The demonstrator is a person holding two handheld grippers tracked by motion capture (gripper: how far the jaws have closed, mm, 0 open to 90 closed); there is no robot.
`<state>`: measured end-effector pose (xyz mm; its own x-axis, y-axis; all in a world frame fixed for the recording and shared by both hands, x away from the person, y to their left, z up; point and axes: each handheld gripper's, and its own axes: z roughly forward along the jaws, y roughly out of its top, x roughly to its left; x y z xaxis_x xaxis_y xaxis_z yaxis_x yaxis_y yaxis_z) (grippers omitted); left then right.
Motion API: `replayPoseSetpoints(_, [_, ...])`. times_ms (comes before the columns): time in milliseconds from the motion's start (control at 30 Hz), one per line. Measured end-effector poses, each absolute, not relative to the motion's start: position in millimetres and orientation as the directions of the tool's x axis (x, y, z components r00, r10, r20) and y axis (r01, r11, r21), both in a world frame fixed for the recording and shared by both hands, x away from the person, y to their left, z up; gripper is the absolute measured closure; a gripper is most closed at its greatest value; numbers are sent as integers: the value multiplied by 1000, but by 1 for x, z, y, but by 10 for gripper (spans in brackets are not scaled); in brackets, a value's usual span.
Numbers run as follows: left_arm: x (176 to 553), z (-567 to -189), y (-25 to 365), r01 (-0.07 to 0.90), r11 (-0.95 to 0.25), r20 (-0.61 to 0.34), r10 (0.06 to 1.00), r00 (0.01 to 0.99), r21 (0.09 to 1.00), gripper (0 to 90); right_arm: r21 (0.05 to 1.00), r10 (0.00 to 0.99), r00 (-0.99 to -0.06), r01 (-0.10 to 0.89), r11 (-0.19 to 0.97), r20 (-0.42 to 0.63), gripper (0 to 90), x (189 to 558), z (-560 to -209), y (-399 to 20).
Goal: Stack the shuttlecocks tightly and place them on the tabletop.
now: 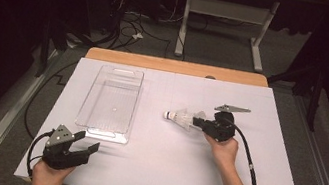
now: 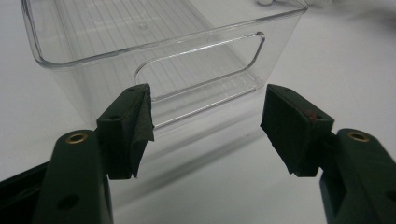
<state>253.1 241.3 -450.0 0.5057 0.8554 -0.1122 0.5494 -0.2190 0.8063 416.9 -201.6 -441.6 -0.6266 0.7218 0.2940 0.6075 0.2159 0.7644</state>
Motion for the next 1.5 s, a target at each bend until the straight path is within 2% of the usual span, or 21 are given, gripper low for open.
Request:
replayPoseSetpoints(567, [253, -450, 241, 551, -225, -108, 855, 507, 803, 345, 712, 734, -633, 631, 307, 244, 881, 419, -447, -205])
replayPoseSetpoints(1500, [252, -450, 239, 547, -233, -101, 853, 512, 804, 345, 697, 741, -639, 627, 347, 206, 876, 426, -446, -200])
